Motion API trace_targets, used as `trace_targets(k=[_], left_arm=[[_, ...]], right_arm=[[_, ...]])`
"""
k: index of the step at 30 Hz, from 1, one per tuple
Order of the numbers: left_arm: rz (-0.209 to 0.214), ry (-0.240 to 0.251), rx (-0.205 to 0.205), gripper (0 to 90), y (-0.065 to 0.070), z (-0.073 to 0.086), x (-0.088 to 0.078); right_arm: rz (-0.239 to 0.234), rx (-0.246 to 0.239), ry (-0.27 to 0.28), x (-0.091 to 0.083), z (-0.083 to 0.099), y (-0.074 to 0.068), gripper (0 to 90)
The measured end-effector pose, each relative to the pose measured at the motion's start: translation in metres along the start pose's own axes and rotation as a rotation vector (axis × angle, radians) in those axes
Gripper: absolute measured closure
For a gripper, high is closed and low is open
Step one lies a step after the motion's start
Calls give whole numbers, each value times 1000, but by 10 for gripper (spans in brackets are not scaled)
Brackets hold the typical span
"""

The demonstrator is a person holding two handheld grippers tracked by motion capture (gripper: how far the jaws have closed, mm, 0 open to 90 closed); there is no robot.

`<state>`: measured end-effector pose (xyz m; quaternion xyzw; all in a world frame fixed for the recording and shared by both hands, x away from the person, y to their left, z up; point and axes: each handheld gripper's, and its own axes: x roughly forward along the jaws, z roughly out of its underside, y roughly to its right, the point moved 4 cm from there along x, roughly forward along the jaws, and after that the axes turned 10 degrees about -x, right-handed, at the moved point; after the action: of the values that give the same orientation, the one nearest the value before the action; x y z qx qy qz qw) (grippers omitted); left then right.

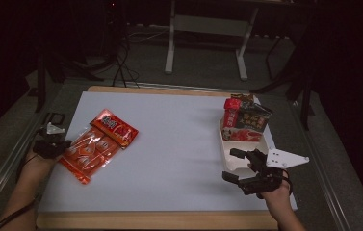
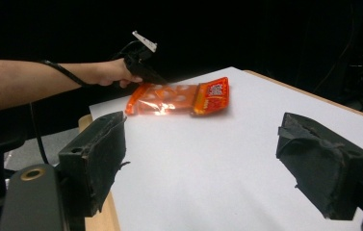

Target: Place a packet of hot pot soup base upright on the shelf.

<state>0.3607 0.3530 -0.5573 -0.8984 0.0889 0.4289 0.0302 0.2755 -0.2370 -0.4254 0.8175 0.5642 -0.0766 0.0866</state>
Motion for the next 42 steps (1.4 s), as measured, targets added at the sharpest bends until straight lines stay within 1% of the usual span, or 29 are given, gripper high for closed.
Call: trace_targets(k=[1,2,4,7,9,12,15,17,19,21,22,24,25,26,27,28,29,31,32,34,35,36,37,39,41,42], left_arm=[[10,5,0,900,3,1,-1],[30,6,-2,900,7,3,-1],[41,12,15,900,15,5,-3],[62,7,48,900,30,8,-5],[89,2,58,900,42,10,-7],[110,-7,76,900,58,11,-9],[141,-10,79,900,72,13,-10],[176,-17,84,900,80,15,-11],[198,-19,84,900,89,15,-12],[208,-20,89,900,93,16,-12],[203,-23,97,900,94,15,-13],[192,-15,80,900,93,12,-13],[171,-12,78,900,92,10,-12],[155,-6,69,900,91,7,-11],[151,4,48,900,89,4,-9],[137,12,33,900,86,1,-7],[119,15,28,900,84,-1,-5],[109,20,6,900,80,-6,0],[94,18,6,900,78,-8,2],[105,25,-8,900,77,-11,7],[105,25,-8,900,77,-11,7],[107,24,-13,900,78,-14,11],[115,21,-15,900,78,-15,13],[103,10,-9,900,79,-17,17],[105,14,-9,900,80,-18,18],[105,4,-8,900,82,-21,19]], right_arm=[[0,-3,-4,0,0,0,174],[1,-6,-3,0,0,-1,174],[-3,-4,1,-1,-1,-2,174],[-4,-6,1,-1,-1,-2,174],[-3,-8,-1,-1,-1,-2,173],[-7,-10,-1,-1,-2,-3,174],[-12,-9,2,-1,-2,-3,173],[-14,-10,2,-1,-2,-3,174],[-16,-9,3,-1,-2,-3,173],[-18,-10,1,0,-2,-4,173],[-19,-10,0,0,-2,-4,173],[-16,-14,-1,0,-3,-4,174],[-17,-12,1,0,-3,-4,173],[-17,-11,2,0,-3,-4,173],[-15,-12,1,0,-3,-4,174],[-16,-11,1,0,-3,-4,174],[-17,-11,2,0,-3,-4,173],[-16,-12,1,-1,-3,-4,173],[-16,-13,-1,-1,-2,-4,174],[-18,-9,1,-1,-2,-3,174],[-18,-9,1,-1,-2,-3,174],[-17,-9,0,-1,-2,-3,173],[-17,-9,1,-1,-2,-3,173],[-18,-8,1,-1,-2,-3,174],[-17,-8,-1,-1,-1,-3,174],[-18,-6,-1,-1,-1,-3,174]])
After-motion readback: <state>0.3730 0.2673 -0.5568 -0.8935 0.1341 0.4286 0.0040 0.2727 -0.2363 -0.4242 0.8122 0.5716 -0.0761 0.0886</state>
